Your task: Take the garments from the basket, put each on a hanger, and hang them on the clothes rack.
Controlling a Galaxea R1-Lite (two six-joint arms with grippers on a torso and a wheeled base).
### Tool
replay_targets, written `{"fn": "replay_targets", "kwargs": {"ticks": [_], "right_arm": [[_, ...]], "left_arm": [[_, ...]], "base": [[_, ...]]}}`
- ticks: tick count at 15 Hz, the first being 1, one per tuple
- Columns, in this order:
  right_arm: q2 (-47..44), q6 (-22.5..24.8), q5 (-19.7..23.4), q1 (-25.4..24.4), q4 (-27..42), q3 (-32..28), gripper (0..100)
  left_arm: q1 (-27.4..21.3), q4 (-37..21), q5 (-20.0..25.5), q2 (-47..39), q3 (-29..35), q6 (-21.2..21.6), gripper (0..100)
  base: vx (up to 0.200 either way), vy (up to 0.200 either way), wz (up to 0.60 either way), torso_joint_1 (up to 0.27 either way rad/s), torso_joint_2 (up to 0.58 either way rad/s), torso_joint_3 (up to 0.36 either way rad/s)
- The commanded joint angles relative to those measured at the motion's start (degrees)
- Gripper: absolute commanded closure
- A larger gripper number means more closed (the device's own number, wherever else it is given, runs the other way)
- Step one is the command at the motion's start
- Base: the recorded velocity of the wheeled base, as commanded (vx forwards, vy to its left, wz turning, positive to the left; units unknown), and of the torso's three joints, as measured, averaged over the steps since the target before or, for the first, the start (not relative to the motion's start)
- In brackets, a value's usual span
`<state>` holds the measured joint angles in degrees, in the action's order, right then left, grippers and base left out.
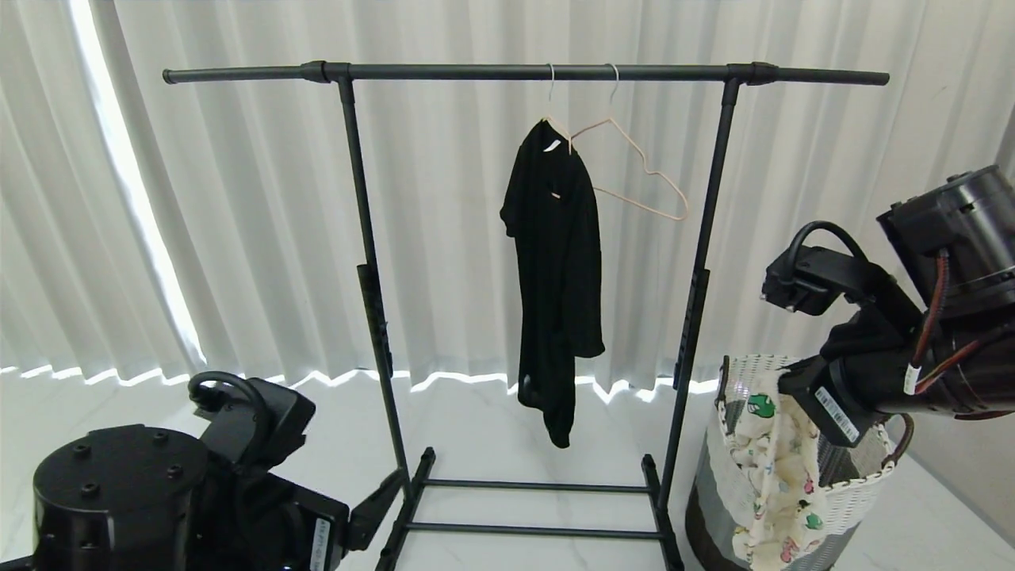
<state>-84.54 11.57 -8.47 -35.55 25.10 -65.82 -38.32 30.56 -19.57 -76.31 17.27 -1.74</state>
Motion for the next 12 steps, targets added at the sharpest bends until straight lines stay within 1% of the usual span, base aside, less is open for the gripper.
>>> {"fn": "replay_targets", "kwargs": {"ticks": [1, 2, 3, 4, 5, 6, 8, 11, 12], "right_arm": [[0.25, 0.03, 1.35, -0.14, -0.05, -1.16, 100], [0.34, -0.06, 2.5, -0.66, -0.14, -1.86, 100], [0.34, -0.14, 3.46, -1.01, -0.4, -2.39, 100], [0.43, -0.41, 6.01, -1.98, -1.55, -2.91, 100], [0.52, -1.02, 8.03, -2.86, -3.22, -3.09, 100], [0.52, -1.46, 9.18, -3.92, -4.45, -3.09, 100], [0.52, -2.08, 9.62, -5.59, -6.56, -3.09, 100], [0.17, -2.16, 9.7, -6.9, -8.14, -3.0, 100], [-0.1, -2.25, 9.79, -7.87, -8.84, -2.91, 100]], "left_arm": [[-3.17, 0.29, 7.88, 2.05, 2.94, -2.65, 0], [-3.96, 0.38, 13.33, 1.87, 4.96, -3.18, 0], [-4.84, 0.29, 15.44, 1.52, 6.1, -3.27, 0], [-6.51, 0.38, 17.81, -0.59, 8.04, -3.35, 0], [-8.35, 0.38, 18.86, -2.35, 9.62, -3.53, 0], [-10.2, 0.38, 19.92, -4.55, 11.47, -4.23, 0], [-14.07, 0.38, 22.47, -9.2, 15.33, -7.31, 0], [-17.5, 0.55, 22.91, -16.59, 19.02, -11.35, 0], [-18.55, 1.52, 22.91, -19.22, 20.69, -13.02, 0]], "base": [[0.0, 0.0, 0.0, 0.0, 0.0, 0.0], [0.0, 0.0, 0.0, 0.0, 0.0, 0.0], [0.0, 0.0, 0.0, 0.0, 0.0, 0.0], [0.0, 0.0, 0.0, 0.0, 0.0, 0.0], [0.0, 0.0, 0.0, 0.0, 0.0, 0.0], [0.0, 0.0, 0.0, 0.0, 0.0, 0.0], [0.0, 0.0, 0.0, 0.0, 0.0, 0.0], [0.0, 0.0, 0.0, 0.0, 0.0, 0.0], [0.0, 0.0, 0.0, 0.0, 0.0, 0.0]]}}
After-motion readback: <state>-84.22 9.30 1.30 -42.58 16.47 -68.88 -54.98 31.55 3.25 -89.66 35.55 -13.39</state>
